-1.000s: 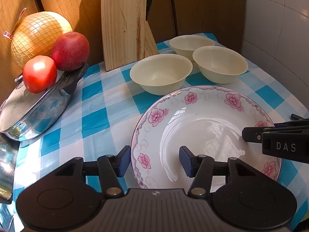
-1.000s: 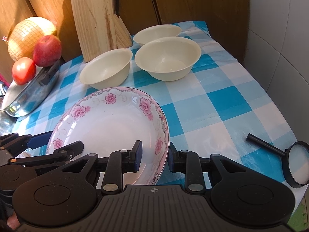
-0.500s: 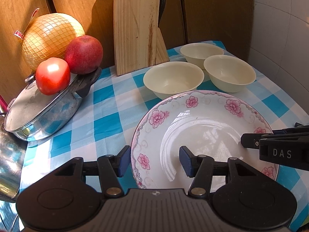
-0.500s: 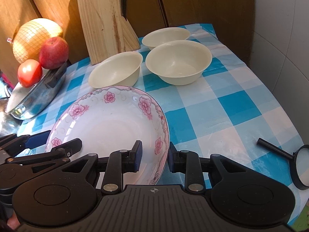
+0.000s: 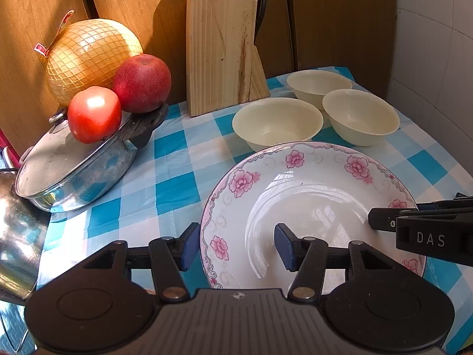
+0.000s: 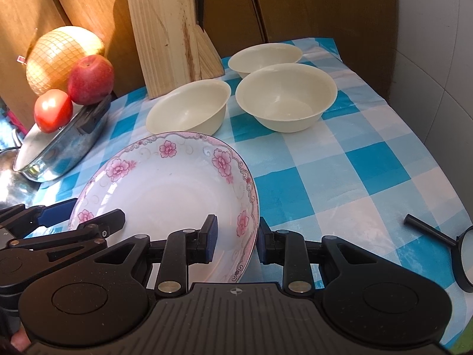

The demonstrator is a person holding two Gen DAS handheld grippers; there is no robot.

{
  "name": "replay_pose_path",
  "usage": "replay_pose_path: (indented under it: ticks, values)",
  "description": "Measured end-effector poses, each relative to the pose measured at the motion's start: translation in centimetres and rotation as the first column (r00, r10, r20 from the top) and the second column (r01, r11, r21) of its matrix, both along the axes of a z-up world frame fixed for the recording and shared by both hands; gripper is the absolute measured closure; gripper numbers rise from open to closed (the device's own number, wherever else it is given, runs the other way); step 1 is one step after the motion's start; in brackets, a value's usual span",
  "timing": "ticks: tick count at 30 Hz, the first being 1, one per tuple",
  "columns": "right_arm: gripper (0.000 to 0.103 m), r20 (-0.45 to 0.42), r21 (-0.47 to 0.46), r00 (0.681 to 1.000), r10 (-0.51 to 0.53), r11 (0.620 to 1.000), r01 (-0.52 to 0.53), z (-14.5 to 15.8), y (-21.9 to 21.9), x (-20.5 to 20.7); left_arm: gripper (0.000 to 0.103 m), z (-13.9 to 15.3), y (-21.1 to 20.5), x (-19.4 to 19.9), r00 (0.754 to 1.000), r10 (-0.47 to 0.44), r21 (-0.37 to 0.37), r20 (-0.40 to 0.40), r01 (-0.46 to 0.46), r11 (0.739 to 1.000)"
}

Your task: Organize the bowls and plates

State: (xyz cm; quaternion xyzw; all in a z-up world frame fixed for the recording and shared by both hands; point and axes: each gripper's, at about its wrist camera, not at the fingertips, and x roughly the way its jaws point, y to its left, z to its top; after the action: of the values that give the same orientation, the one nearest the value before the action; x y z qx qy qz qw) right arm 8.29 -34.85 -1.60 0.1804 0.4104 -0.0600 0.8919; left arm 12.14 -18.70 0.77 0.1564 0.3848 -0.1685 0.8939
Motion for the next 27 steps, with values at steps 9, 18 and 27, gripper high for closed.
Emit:
replay_pose_path:
  ticks: [9, 18, 27]
  values:
    - [0.068, 0.007, 0.003, 1.000, 0.023, 1.000, -0.023, 0.1, 0.8, 0.3, 0.056, 0.3, 1.1, 0.0, 0.999, 0.033, -0.002, 0.007, -0.033, 0.999]
    - [0.068, 0.013, 0.006, 0.999, 0.052, 0.999, -0.052, 0.4, 2.1, 0.7, 0.056, 0.7, 2.8, -0.2, 0.997, 0.070, -0.007, 0.015, -0.070, 0.998]
    - [0.068, 0.014, 0.009, 0.996, 0.093, 0.996, -0.093, 0.6, 3.8, 1.0, 0.056, 0.9, 4.6, -0.6, 0.994, 0.106, -0.007, 0.018, -0.106, 0.994]
